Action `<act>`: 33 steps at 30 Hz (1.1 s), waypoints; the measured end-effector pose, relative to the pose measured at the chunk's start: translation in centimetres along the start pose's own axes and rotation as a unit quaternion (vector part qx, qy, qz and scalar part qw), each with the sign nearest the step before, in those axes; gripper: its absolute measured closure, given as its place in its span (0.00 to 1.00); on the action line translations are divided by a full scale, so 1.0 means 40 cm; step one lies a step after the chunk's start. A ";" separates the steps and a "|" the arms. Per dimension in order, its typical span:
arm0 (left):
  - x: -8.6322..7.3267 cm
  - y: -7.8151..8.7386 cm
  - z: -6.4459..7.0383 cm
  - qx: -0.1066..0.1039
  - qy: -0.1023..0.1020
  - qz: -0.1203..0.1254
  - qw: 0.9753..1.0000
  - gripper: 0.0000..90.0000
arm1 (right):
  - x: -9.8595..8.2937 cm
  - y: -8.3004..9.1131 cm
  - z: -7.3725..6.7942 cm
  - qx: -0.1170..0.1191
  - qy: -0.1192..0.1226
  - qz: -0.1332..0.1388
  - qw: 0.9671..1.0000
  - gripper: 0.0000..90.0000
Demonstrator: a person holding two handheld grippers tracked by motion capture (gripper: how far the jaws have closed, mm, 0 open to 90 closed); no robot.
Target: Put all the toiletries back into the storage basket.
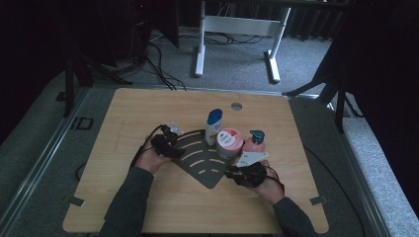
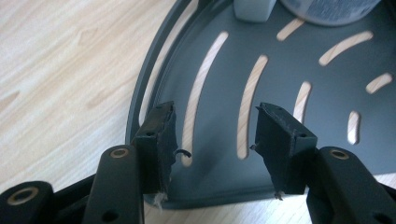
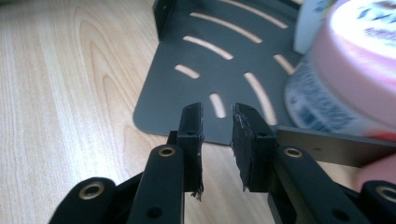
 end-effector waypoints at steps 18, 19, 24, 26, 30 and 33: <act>-0.039 -0.050 -0.033 -0.002 0.015 -0.030 0.999 0.69 | 0.002 0.071 0.057 -0.035 -0.002 -0.001 0.999 0.82; -0.039 -0.050 -0.033 -0.002 0.015 -0.030 0.999 0.69 | 0.002 0.073 0.059 -0.036 -0.001 -0.001 0.999 0.82; -0.040 -0.054 -0.033 -0.003 0.016 -0.031 0.999 0.69 | 0.002 0.080 0.066 -0.039 -0.005 -0.001 0.999 0.82; -0.040 -0.059 -0.033 -0.003 0.015 -0.030 0.999 0.69 | 0.003 0.086 0.071 -0.042 -0.006 0.001 0.999 0.82; -0.042 -0.062 -0.033 -0.002 0.015 -0.029 0.999 0.68 | 0.003 0.092 0.077 -0.046 -0.008 0.001 0.999 0.82; -0.045 -0.063 -0.035 0.000 0.017 -0.025 1.000 0.69 | 0.004 0.102 0.087 -0.050 -0.011 0.002 0.999 0.82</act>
Point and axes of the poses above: each handheld gripper's, and its own axes: y roughly backward along the jaws, x roughly out of its top, z roughly to its right, the point moved 9 cm from there along -y, roughly forward along the jaws, and after that the axes turned 5 degrees about -x, right-handed, at the moved point
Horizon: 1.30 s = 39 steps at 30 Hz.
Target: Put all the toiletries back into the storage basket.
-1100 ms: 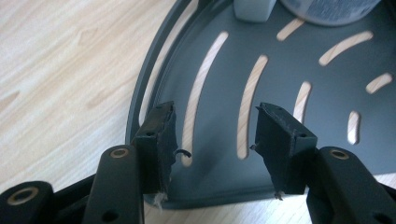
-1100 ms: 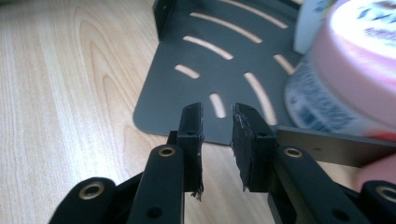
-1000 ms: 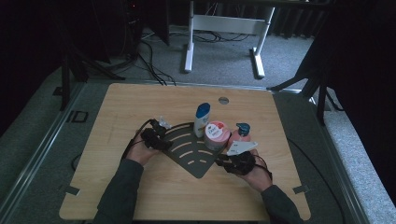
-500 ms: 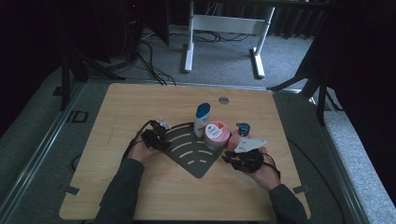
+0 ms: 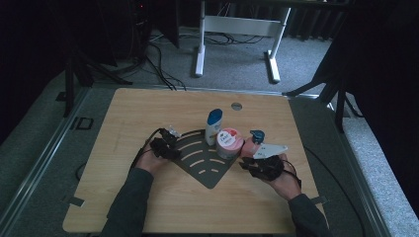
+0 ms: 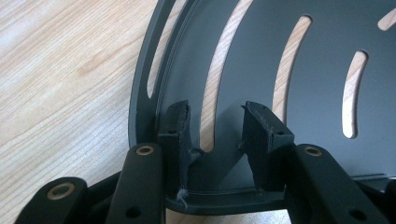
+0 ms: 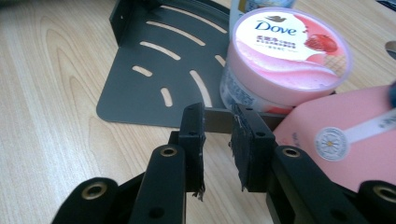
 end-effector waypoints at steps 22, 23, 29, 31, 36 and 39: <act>-0.001 -0.001 0.002 0.006 -0.008 0.004 1.000 0.67 | 0.008 0.063 0.086 -0.038 -0.016 0.004 0.999 0.80; -0.002 -0.001 0.002 0.006 -0.008 0.004 1.000 0.67 | 0.008 0.066 0.091 -0.039 -0.017 0.005 0.999 0.80; -0.001 -0.001 0.002 0.005 -0.009 0.004 1.000 0.67 | 0.009 0.080 0.122 -0.052 -0.021 0.002 0.998 0.79; -0.002 -0.001 0.002 0.005 -0.009 0.004 1.000 0.67 | 0.009 0.082 0.129 -0.054 -0.023 0.000 0.998 0.77; -0.001 -0.001 0.002 0.005 -0.009 0.004 1.000 0.67 | 0.007 0.085 0.146 -0.058 -0.029 -0.004 0.998 0.74; -0.001 -0.001 0.002 0.004 -0.008 0.004 1.000 0.67 | 0.010 0.085 0.155 -0.061 -0.033 -0.005 0.998 0.71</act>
Point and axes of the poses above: each handheld gripper's, and its own axes: y roughly backward along the jaws, x roughly out of its top, z roughly to its right, the point moved 9 cm from there along -y, roughly forward along the jaws, and after that the axes turned 5 degrees about -x, right-handed, at the moved point
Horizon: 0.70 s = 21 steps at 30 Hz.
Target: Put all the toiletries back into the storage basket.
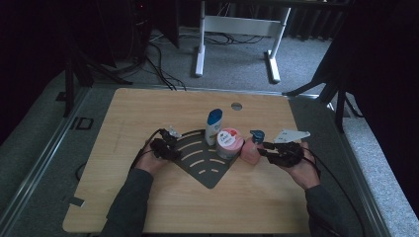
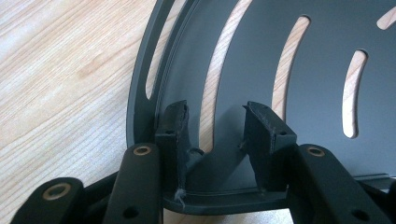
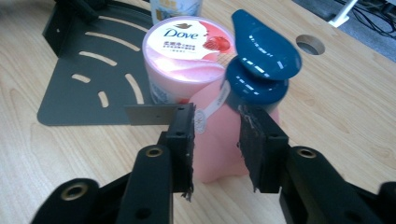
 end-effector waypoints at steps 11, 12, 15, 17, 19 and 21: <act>0.000 0.000 0.000 0.000 0.000 0.000 1.000 0.67 | 0.016 -0.006 0.025 -0.006 -0.004 -0.005 1.000 0.67; 0.000 0.000 0.000 0.000 0.000 0.000 1.000 0.67 | 0.016 -0.007 0.027 -0.006 -0.003 -0.006 1.000 0.66; 0.000 0.000 0.000 -0.001 0.000 0.000 1.000 0.67 | 0.018 -0.014 0.031 -0.005 -0.005 -0.006 1.000 0.64; 0.000 0.000 0.000 0.000 0.000 0.000 1.000 0.67 | 0.020 -0.016 0.032 -0.004 -0.006 -0.006 1.000 0.63; 0.000 0.000 0.000 0.000 -0.001 0.000 1.000 0.67 | 0.023 -0.017 0.035 -0.002 -0.006 -0.007 1.000 0.62; 0.000 0.000 0.000 0.000 0.000 0.000 1.000 0.67 | 0.027 -0.020 0.037 -0.003 -0.005 -0.009 1.000 0.61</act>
Point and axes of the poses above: each handheld gripper's, and its own axes: y roughly backward along the jaws, x roughly out of its top, z roughly to its right, the point moved 9 cm from there along -y, roughly forward along the jaws, and after that the axes turned 5 degrees about -x, right-handed, at the moved point
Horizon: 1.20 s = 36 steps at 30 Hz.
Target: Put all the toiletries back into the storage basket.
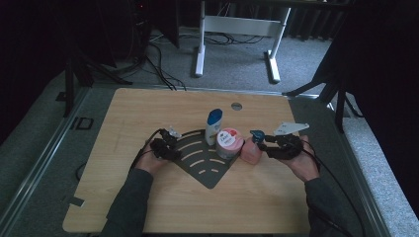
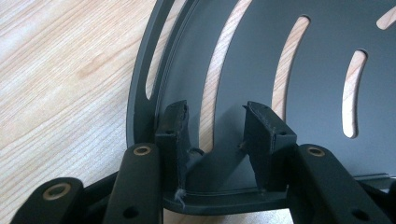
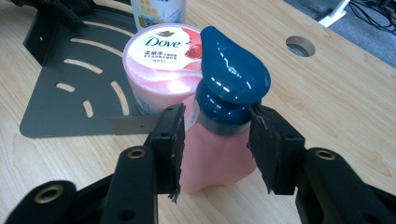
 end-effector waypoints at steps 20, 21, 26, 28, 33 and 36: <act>-0.001 0.001 -0.001 -0.002 -0.001 0.001 1.000 0.67 | 0.041 -0.028 0.016 0.007 -0.001 0.003 1.000 0.59; 0.000 0.000 -0.001 -0.001 -0.001 0.001 1.000 0.67 | 0.042 -0.029 0.017 0.007 -0.001 0.002 1.000 0.59; 0.000 0.000 0.000 -0.002 0.000 0.002 1.000 0.67 | 0.047 -0.038 0.015 0.010 -0.002 0.002 1.000 0.58; 0.000 0.000 0.000 -0.002 0.000 0.003 1.000 0.67 | 0.049 -0.042 0.016 0.010 -0.003 0.003 1.000 0.58; 0.000 0.000 0.000 -0.002 0.000 0.003 1.000 0.67 | 0.050 -0.046 0.015 0.012 -0.005 0.004 1.000 0.58; 0.000 0.001 -0.001 -0.002 -0.002 0.002 1.000 0.67 | 0.050 -0.050 0.016 0.015 -0.006 0.005 1.000 0.58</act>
Point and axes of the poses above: each handheld gripper's, and its own axes: y roughly backward along the jaws, x roughly out of its top, z roughly to its right, the point moved 9 cm from there along -y, roughly forward along the jaws, and after that the axes turned 5 degrees about -x, right-handed, at the moved point
